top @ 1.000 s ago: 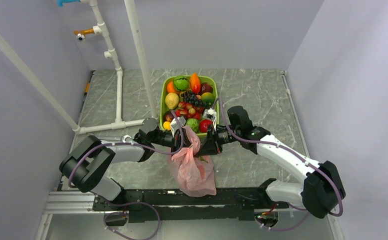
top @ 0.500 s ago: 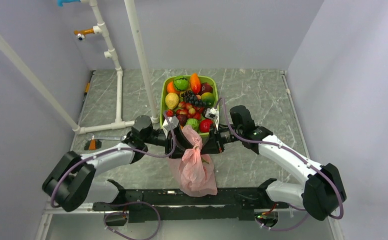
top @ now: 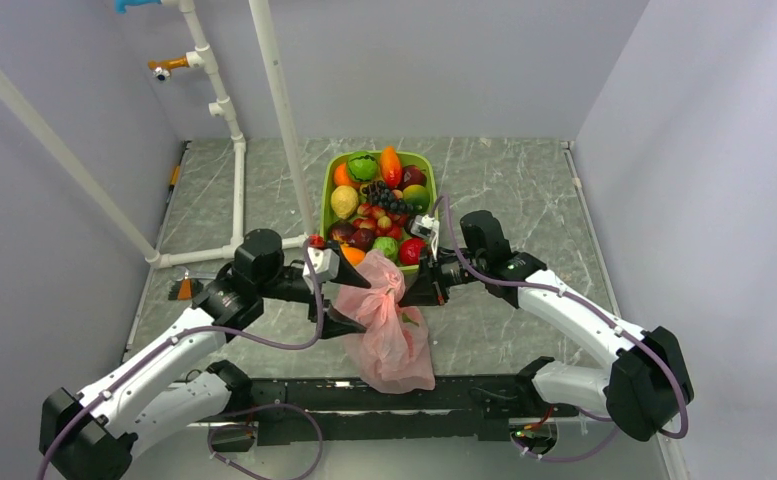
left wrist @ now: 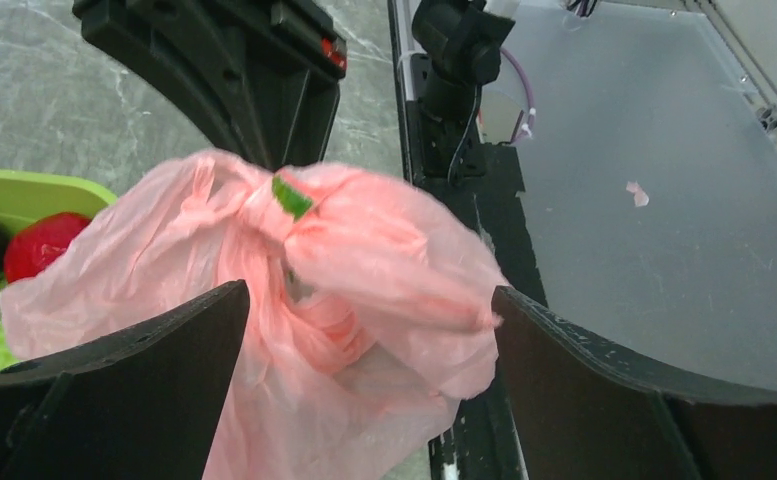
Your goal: Place the fake fruits into the plastic bag and tie a complex knot
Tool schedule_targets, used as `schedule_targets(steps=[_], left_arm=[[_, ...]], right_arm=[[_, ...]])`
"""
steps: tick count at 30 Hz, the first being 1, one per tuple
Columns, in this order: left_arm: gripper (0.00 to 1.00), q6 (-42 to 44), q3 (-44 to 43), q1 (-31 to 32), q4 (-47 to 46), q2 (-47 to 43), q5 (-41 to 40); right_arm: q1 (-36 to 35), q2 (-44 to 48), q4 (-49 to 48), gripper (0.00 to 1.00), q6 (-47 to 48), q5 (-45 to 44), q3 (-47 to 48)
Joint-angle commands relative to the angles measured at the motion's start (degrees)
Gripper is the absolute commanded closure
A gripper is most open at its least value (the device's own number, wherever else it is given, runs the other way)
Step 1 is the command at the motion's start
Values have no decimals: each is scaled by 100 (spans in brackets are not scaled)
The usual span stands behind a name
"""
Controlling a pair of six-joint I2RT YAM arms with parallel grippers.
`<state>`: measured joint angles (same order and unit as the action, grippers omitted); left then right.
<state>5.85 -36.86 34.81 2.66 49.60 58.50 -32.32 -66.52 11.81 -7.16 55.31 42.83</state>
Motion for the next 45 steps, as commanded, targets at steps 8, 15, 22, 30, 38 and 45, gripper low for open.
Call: schedule_targets(steps=[8, 15, 22, 30, 38, 45], left_arm=[[97, 89, -1046, 261, 1739, 609, -1659], [100, 597, -349, -721, 2143, 95, -1629], [100, 514, 246, -1430, 1959, -231, -1983], [100, 1074, -9, -1499, 1841, 233, -1369], [100, 1286, -280, -1246, 1779, 594, -905], [100, 1211, -193, -1209, 1642, 554, -942]], right_arm=[[-28, 63, 746, 100, 735, -181, 511], [287, 203, 1702, 100, 1802, -487, 577], [1060, 150, 2628, 100, 2975, -1020, 702], [1062, 189, 2332, 100, 3029, -888, 624], [522, -137, 1542, 37, 2769, -868, 797], [30, -488, 1269, 27, 2851, -891, 828]])
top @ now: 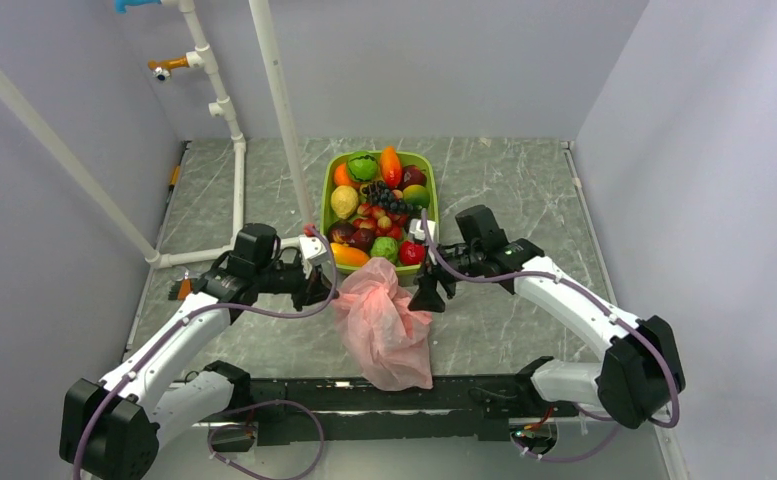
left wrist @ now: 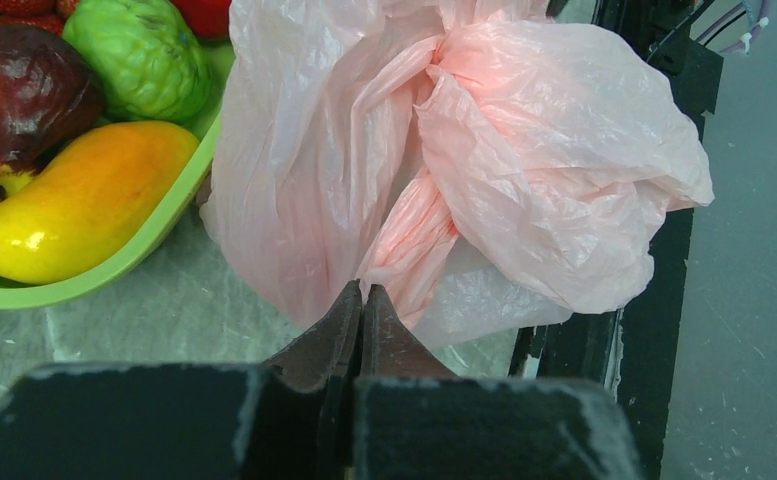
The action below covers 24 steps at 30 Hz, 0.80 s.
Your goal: Place the fake fruits into the plastic bag and tie a complex knot
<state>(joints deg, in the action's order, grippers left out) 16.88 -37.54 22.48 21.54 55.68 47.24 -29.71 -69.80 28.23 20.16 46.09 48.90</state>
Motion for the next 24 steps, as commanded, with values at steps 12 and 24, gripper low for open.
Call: schedule_targets(steps=[12, 24], left_arm=[[75, 1111, -339, 28, 506, -13, 232], [35, 2326, -768, 645, 1174, 481, -50]], right_arm=[[-372, -644, -179, 82, 471, 182, 151], [-386, -441, -231, 100, 245, 245, 277]])
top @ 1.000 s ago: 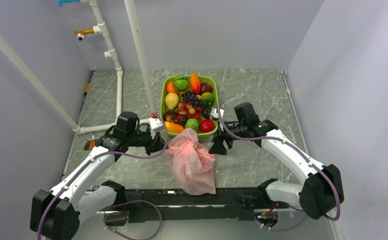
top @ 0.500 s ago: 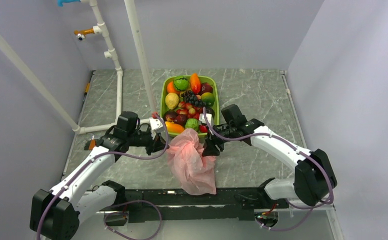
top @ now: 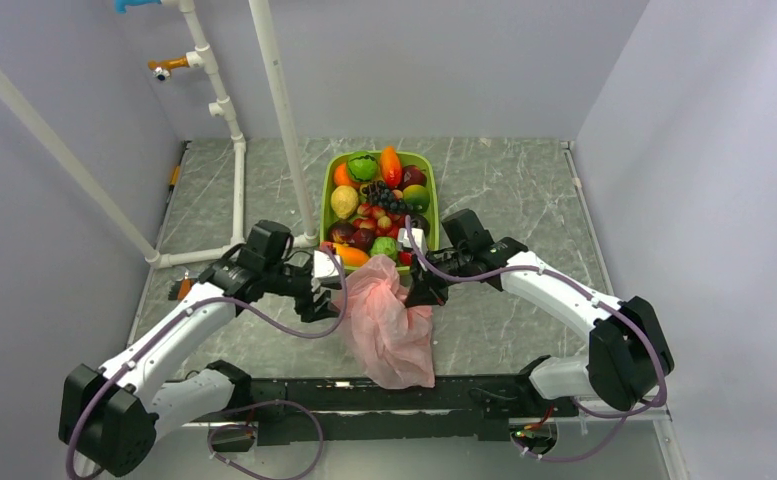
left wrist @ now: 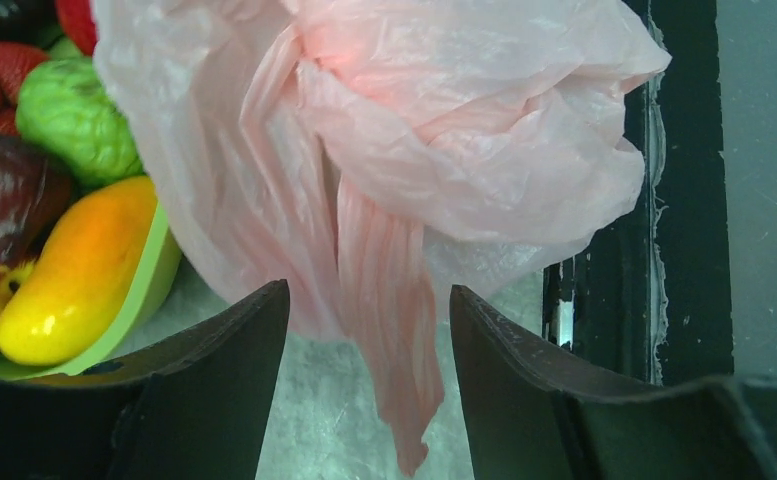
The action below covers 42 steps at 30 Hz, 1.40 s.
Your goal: Place the fake fruits into the plastic bag and tie a complex knot
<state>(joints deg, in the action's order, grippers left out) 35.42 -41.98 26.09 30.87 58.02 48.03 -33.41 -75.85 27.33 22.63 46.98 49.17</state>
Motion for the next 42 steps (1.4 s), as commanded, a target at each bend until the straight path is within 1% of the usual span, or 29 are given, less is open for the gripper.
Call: schedule_targets(steps=[1, 4, 5, 7, 8, 11, 14, 16, 20, 22, 24, 26, 29, 32, 35, 39, 42], left_arm=[[36, 513, -335, 357, 312, 355, -281], [48, 681, -366, 442, 607, 560, -647], [57, 756, -397, 439, 759, 613, -771], [87, 870, -416, 441, 1017, 618, -968], [99, 889, -398, 439, 1096, 570, -1093], [100, 1014, -320, 281, 1202, 271, -1400], [100, 1038, -284, -86, 1171, -25, -1655], [100, 1050, -458, -364, 1263, -118, -1723], [100, 946, -987, -941, 1524, -268, -1352], [100, 1016, -1240, -1191, 1719, -381, -1045], [100, 1138, -1320, -1316, 1816, -495, -983], [100, 1315, -1204, -1421, 1838, -588, -947], [100, 1368, -815, -1525, 1514, -537, -1105], [100, 1571, -276, -1669, 1112, -292, -1359], [100, 1720, 145, -1951, 528, -36, -1560], [100, 2000, 443, -2089, 160, 229, -1658], [100, 1995, 301, -2085, 135, 158, -1548]], right_arm=[[-12, 186, -120, 100, 16, 142, 263], [-9, 271, 25, 100, 57, 75, 322], [-6, 312, 99, 100, 90, 41, 329], [11, 453, 291, 100, 168, -27, 311], [10, 525, 402, 100, 236, -94, 293], [100, 751, 802, 100, 490, -327, 274], [349, 928, 1221, 100, 787, -522, 307], [513, 1042, 1466, 100, 974, -677, 370], [800, 1301, 2032, 100, 1345, -1102, 613], [913, 1427, 2667, 100, 1689, -1242, 795], [984, 1598, 3095, 100, 1941, -1436, 788], [1027, 1799, 3338, 100, 2158, -1601, 605], [1025, 2005, 3347, 100, 2374, -1885, 109], [1082, 2039, 3088, 100, 2512, -2196, -542], [1185, 2053, 2806, 100, 2632, -2424, -1047], [1301, 1938, 2537, 100, 2754, -2566, -1357], [1427, 1888, 2658, 100, 2858, -2574, -1225]])
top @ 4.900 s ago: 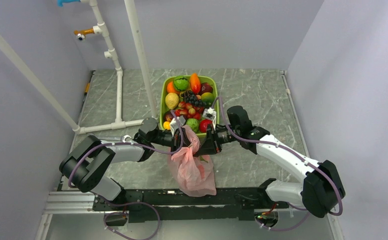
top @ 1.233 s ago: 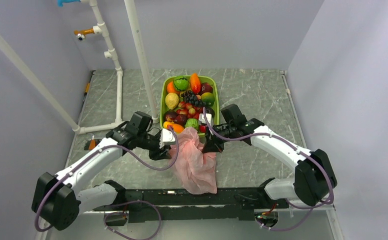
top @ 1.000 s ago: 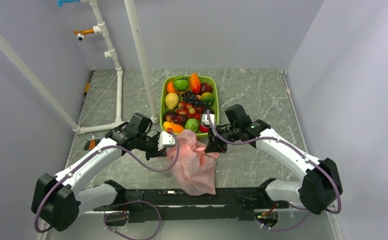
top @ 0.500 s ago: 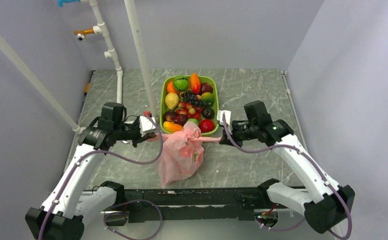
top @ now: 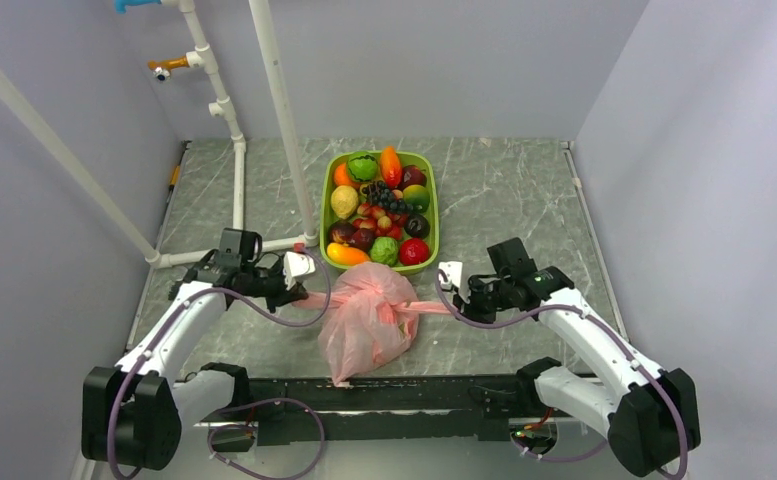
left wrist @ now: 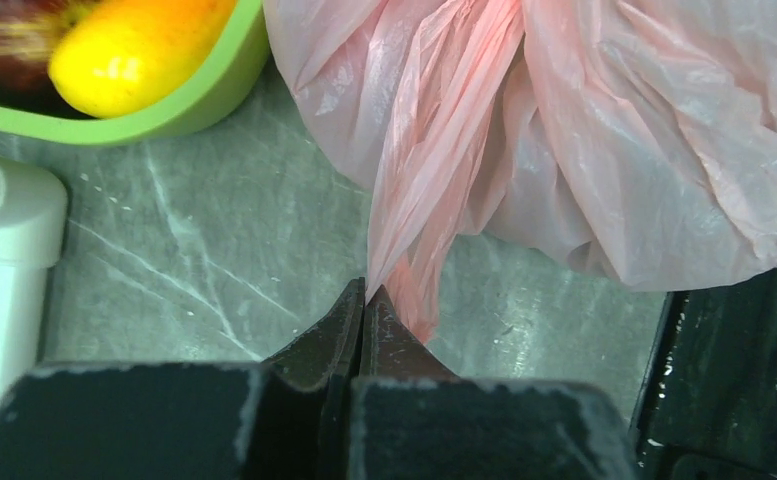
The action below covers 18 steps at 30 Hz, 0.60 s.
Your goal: Place the fake fruits into the plastic bag and tie a complex knot
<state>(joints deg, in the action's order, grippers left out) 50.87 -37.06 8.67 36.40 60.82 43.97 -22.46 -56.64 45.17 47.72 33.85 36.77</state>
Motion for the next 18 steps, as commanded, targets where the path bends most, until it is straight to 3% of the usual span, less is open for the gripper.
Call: schedule_targets(steps=[1, 6, 12, 18], left_arm=[[100, 470, -331, -347, -313, -186, -1005], [100, 770, -893, -480, 84, -662, -85], [100, 2258, -641, -1042, 658, 74, 172], [100, 1725, -688, -627, 164, 595, 192]], right_arm=[[364, -20, 982, 100, 373, -1259, 113], [755, 191, 1700, 100, 851, -1410, 452], [1279, 39, 1690, 100, 1286, -1259, 253], [1152, -792, 1348, 100, 1011, -380, 675]])
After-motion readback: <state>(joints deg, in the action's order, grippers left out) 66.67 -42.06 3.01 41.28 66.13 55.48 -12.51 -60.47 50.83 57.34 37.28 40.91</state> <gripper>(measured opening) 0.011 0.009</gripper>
